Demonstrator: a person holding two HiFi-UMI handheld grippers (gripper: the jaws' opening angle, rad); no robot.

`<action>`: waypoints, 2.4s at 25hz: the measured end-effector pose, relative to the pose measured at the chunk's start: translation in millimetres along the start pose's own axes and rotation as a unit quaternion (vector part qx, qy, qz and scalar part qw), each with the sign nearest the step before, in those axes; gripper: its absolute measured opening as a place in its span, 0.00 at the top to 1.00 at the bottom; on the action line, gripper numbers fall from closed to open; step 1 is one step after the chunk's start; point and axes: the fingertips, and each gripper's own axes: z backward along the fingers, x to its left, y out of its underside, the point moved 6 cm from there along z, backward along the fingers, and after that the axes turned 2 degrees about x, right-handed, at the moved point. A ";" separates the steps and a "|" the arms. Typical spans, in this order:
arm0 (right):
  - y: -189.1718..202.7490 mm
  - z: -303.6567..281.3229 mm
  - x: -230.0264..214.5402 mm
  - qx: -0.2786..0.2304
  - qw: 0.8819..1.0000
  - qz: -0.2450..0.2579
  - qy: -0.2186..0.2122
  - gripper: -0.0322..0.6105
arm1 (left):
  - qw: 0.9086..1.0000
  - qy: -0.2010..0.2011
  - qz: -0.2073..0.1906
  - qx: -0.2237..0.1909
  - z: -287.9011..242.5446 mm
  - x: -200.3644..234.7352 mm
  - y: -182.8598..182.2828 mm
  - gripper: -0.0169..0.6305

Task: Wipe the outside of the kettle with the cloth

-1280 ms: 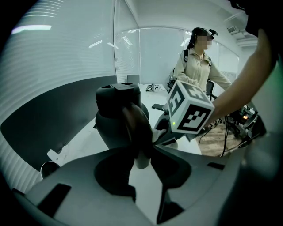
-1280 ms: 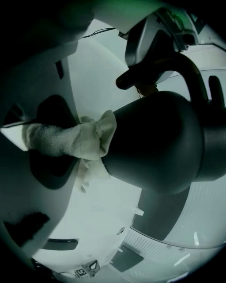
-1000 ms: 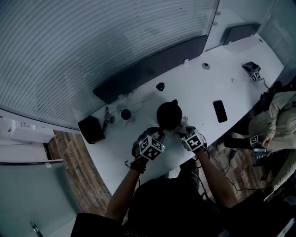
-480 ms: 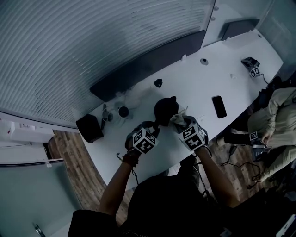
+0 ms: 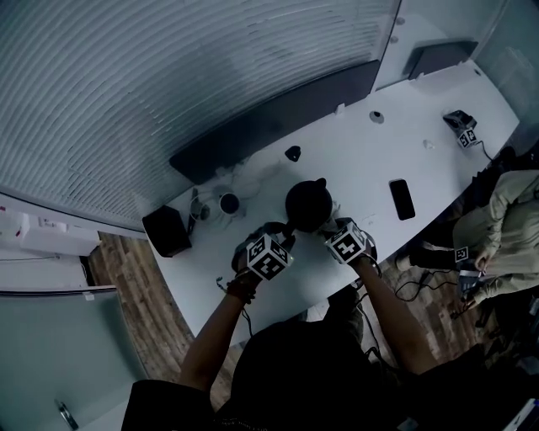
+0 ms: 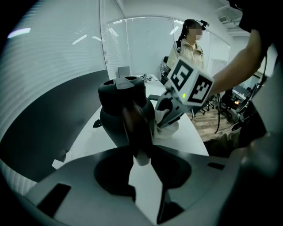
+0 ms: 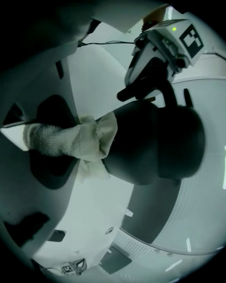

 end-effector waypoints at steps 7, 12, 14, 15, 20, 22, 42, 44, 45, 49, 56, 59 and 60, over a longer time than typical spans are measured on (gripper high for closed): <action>18.3 -34.1 5.6 0.053 0.999 0.008 -0.009 0.78 | 1.000 0.001 0.001 -0.005 1.2 -0.5 0.5 0.78; 28.4 30.8 8.3 -0.038 0.999 -0.026 -0.010 0.78 | 1.000 0.011 -0.014 0.011 5.3 3.6 5.2 0.78; 21.1 67.0 12.7 -0.076 0.997 -0.017 0.002 0.78 | 1.000 0.014 -0.023 0.011 7.8 7.3 6.0 0.78; 14.0 82.0 15.6 -0.093 0.996 -0.010 0.007 0.78 | 0.999 0.015 -0.027 0.011 8.7 8.5 7.1 0.78; -34.1 102.9 22.5 -0.126 0.991 0.028 0.024 0.78 | 0.998 0.030 -0.057 0.024 10.0 15.6 14.4 0.78; -46.2 91.6 19.0 -0.111 0.993 0.042 0.027 0.78 | 0.996 0.036 -0.071 0.034 9.7 20.5 13.8 0.78; 6.2 -29.9 25.1 0.054 0.998 0.027 -0.031 0.78 | 0.988 0.042 -0.116 0.097 9.5 34.8 10.6 0.78; 8.0 -32.6 25.1 0.045 0.998 0.019 -0.035 0.78 | 0.987 0.042 -0.115 0.105 7.2 35.5 11.4 0.78; 8.5 -31.5 24.1 0.038 0.998 0.017 -0.039 0.78 | 0.987 0.043 -0.114 0.108 7.0 36.0 11.9 0.78; 13.9 9.2 9.7 -0.034 0.998 0.002 -0.051 0.78 | 0.984 0.046 -0.115 0.126 9.2 34.6 7.7 0.78; -33.7 98.1 -16.6 -0.117 0.988 0.092 -0.035 0.78 | 0.979 0.049 -0.123 0.154 8.0 34.0 6.2 0.78; -51.8 80.9 -8.2 -0.092 0.981 0.169 -0.036 0.78 | 0.975 0.045 -0.128 0.178 5.8 32.5 4.3 0.78; -53.9 75.6 -8.7 -0.086 0.978 0.186 -0.032 0.78 | 0.973 0.043 -0.130 0.186 4.4 32.4 2.6 0.78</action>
